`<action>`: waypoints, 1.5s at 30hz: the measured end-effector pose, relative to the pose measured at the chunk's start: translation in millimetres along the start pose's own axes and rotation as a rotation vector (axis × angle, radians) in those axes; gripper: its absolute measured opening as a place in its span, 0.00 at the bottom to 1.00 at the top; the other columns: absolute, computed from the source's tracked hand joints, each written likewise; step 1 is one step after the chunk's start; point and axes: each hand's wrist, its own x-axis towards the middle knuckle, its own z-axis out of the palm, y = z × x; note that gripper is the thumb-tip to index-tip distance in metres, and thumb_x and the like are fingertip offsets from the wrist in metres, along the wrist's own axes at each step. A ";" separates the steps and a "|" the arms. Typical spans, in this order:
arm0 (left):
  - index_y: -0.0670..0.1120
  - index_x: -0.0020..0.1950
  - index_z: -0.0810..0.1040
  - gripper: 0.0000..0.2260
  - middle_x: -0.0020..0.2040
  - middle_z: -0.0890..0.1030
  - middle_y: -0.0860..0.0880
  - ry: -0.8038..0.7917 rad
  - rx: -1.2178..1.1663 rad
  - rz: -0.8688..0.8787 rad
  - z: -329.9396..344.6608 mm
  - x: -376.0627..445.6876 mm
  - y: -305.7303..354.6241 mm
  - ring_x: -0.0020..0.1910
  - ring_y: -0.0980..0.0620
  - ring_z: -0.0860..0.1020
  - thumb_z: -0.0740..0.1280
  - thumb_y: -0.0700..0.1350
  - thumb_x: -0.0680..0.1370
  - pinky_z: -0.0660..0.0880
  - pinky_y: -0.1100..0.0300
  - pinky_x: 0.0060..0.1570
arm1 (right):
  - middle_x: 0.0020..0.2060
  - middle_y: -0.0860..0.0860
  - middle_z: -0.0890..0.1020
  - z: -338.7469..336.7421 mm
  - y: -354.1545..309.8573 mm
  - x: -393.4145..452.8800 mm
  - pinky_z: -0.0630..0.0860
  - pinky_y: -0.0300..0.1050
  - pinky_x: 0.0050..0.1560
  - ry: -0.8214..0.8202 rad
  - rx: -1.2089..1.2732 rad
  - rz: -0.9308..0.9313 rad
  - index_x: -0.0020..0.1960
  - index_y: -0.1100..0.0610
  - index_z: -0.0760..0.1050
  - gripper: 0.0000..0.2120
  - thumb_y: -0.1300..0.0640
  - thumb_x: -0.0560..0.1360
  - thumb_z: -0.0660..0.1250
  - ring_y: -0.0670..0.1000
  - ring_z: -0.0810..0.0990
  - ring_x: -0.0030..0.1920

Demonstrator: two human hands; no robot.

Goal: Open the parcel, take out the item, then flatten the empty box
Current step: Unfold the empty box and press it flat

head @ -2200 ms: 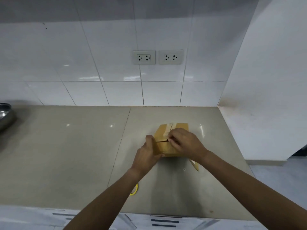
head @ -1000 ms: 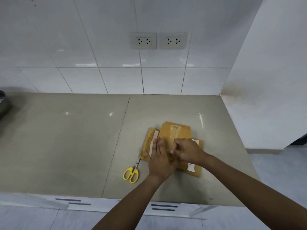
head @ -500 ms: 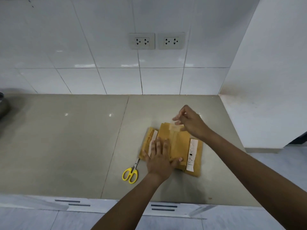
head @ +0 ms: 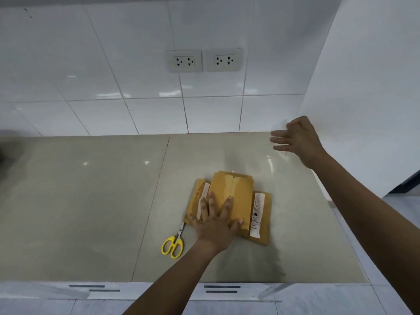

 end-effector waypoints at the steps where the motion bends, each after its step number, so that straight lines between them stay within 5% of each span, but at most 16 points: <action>1: 0.65 0.74 0.35 0.32 0.79 0.35 0.45 0.002 -0.002 0.000 0.6 0.2 -0.7 0.77 0.38 0.37 0.44 0.72 0.75 0.45 0.25 0.66 | 0.52 0.66 0.80 -6.8 4.2 1.4 0.78 0.63 0.52 0.021 -0.027 -0.002 0.45 0.54 0.61 0.07 0.59 0.82 0.53 0.64 0.82 0.49; 7: 0.67 0.73 0.35 0.32 0.79 0.37 0.46 0.017 -0.004 0.000 3.5 2.6 -2.9 0.77 0.38 0.38 0.43 0.73 0.73 0.47 0.26 0.66 | 0.52 0.65 0.80 -43.1 55.9 -0.6 0.77 0.55 0.46 0.086 -0.355 -0.020 0.49 0.57 0.62 0.04 0.57 0.82 0.54 0.60 0.81 0.47; 17: 0.67 0.74 0.38 0.31 0.79 0.38 0.46 0.054 0.018 0.018 2.7 1.1 -7.0 0.77 0.40 0.41 0.45 0.72 0.74 0.51 0.28 0.66 | 0.32 0.58 0.73 -48.1 132.6 -10.5 0.67 0.49 0.36 -0.093 -0.912 0.060 0.48 0.60 0.58 0.06 0.61 0.81 0.54 0.60 0.75 0.35; 22: 0.66 0.74 0.38 0.32 0.79 0.40 0.46 0.079 0.061 0.016 4.9 1.4 -7.0 0.78 0.39 0.42 0.43 0.73 0.73 0.55 0.28 0.66 | 0.40 0.66 0.78 -19.0 162.2 -10.5 0.68 0.50 0.38 -0.177 -0.997 0.126 0.50 0.60 0.58 0.04 0.61 0.81 0.54 0.65 0.79 0.41; 27: 0.66 0.74 0.36 0.33 0.79 0.39 0.46 0.094 0.073 0.015 7.9 1.4 -7.5 0.78 0.39 0.42 0.39 0.74 0.71 0.57 0.29 0.67 | 0.45 0.57 0.71 -2.4 169.5 -5.6 0.68 0.49 0.42 -0.046 -1.014 0.171 0.51 0.59 0.66 0.04 0.60 0.81 0.53 0.57 0.72 0.41; 31: 0.65 0.74 0.36 0.33 0.79 0.39 0.45 0.105 0.089 0.018 6.6 0.7 -7.0 0.78 0.39 0.43 0.38 0.74 0.71 0.58 0.30 0.67 | 0.48 0.60 0.74 3.9 172.0 -1.9 0.69 0.50 0.46 -0.139 -1.223 0.089 0.59 0.60 0.68 0.15 0.50 0.82 0.52 0.60 0.74 0.47; 39: 0.63 0.75 0.38 0.33 0.79 0.44 0.43 0.144 0.154 -0.055 5.9 -7.2 -8.4 0.76 0.36 0.52 0.41 0.73 0.73 0.64 0.34 0.64 | 0.55 0.59 0.78 6.9 183.2 -13.4 0.75 0.51 0.49 -0.306 -1.540 -0.005 0.62 0.60 0.71 0.14 0.60 0.81 0.52 0.60 0.77 0.53; 45: 0.59 0.76 0.41 0.33 0.79 0.46 0.40 0.150 0.165 -0.091 1.0 -13.1 -1.2 0.73 0.35 0.57 0.43 0.71 0.75 0.66 0.37 0.61 | 0.56 0.61 0.75 13.1 179.9 -24.9 0.76 0.56 0.54 -0.256 -1.464 0.069 0.61 0.60 0.70 0.18 0.51 0.82 0.49 0.61 0.74 0.57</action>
